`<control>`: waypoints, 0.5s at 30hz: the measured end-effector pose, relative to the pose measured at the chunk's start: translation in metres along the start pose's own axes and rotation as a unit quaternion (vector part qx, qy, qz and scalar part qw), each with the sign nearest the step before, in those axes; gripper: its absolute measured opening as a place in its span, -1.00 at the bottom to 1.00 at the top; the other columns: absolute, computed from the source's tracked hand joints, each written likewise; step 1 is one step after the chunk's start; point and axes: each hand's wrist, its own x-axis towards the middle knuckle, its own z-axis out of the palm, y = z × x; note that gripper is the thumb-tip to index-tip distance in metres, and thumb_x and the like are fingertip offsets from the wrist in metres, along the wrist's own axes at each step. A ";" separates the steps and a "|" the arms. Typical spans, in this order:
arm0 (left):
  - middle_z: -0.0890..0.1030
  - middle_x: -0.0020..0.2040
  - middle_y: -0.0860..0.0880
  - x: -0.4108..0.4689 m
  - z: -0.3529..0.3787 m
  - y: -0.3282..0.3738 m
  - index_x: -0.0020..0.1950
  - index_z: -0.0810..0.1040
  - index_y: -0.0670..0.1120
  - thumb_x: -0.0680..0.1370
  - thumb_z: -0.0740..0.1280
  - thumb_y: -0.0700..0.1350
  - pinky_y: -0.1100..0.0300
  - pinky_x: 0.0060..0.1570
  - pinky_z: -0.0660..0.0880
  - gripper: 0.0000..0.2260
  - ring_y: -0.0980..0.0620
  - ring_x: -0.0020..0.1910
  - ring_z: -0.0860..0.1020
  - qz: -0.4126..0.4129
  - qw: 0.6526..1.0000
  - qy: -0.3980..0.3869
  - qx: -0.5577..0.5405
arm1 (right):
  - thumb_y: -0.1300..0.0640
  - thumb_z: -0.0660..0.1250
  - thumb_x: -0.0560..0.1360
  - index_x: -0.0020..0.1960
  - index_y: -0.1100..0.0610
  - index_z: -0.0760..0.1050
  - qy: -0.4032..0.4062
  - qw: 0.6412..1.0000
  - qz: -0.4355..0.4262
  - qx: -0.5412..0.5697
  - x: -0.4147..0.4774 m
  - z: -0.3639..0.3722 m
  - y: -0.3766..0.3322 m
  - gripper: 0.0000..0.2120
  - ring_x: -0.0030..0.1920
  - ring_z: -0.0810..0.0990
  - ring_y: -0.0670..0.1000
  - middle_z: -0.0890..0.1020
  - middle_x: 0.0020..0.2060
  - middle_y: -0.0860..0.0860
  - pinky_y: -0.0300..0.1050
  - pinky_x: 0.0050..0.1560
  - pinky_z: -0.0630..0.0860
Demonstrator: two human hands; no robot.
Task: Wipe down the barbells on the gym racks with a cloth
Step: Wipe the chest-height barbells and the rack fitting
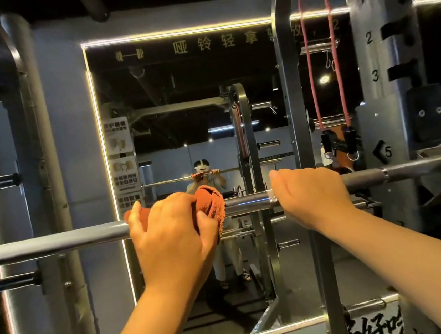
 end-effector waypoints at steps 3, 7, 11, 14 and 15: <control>0.54 -0.15 0.14 0.021 -0.004 0.031 -0.01 0.45 0.10 0.64 -0.02 0.15 -0.16 0.35 0.35 -0.71 0.06 -0.15 0.55 0.019 0.991 -0.110 0.070 | -0.02 -0.09 0.68 0.00 0.07 0.39 -0.070 0.995 -0.041 -0.061 0.004 -0.011 -0.008 -0.68 -0.34 0.47 -0.01 0.43 -0.31 -0.06 -0.13 -0.29 0.41; 0.58 -0.10 0.09 0.044 0.008 0.056 0.00 0.44 0.06 0.70 -0.04 0.18 0.05 -0.05 0.50 -0.66 0.02 -0.16 0.60 0.115 0.969 -0.170 0.134 | 0.08 0.18 0.69 0.29 0.12 0.32 -0.131 0.987 -0.079 -0.055 0.016 -0.022 -0.040 -0.79 -0.07 0.61 0.13 0.58 0.00 0.07 0.03 -0.16 0.49; 0.57 -0.22 0.09 0.037 0.016 0.039 -0.11 0.46 0.08 0.70 -0.02 0.18 0.13 -0.22 0.38 -0.63 0.03 -0.32 0.55 0.165 0.969 -0.113 0.146 | -0.01 -0.07 0.73 0.21 0.08 0.44 -0.095 0.991 -0.067 -0.069 0.012 -0.015 -0.041 -0.65 -0.24 0.52 0.03 0.56 -0.16 0.00 -0.08 -0.26 0.45; 0.60 -0.22 0.09 0.030 0.023 0.035 -0.11 0.51 0.08 0.69 -0.06 0.19 0.14 -0.19 0.36 -0.58 0.03 -0.32 0.55 0.170 0.975 -0.063 0.127 | -0.04 -0.12 0.73 0.21 0.08 0.42 -0.072 0.992 -0.076 -0.065 0.008 -0.014 -0.035 -0.62 -0.24 0.57 0.04 0.55 -0.19 -0.02 -0.06 -0.23 0.53; 0.61 -0.19 0.08 0.028 0.024 0.037 -0.08 0.53 0.08 0.70 -0.09 0.18 0.13 -0.16 0.38 -0.55 0.03 -0.29 0.56 0.167 0.977 -0.054 0.119 | -0.04 -0.12 0.73 0.21 0.07 0.43 -0.070 0.993 -0.073 -0.057 0.007 -0.015 -0.035 -0.62 -0.25 0.55 0.03 0.53 -0.20 -0.03 -0.07 -0.22 0.54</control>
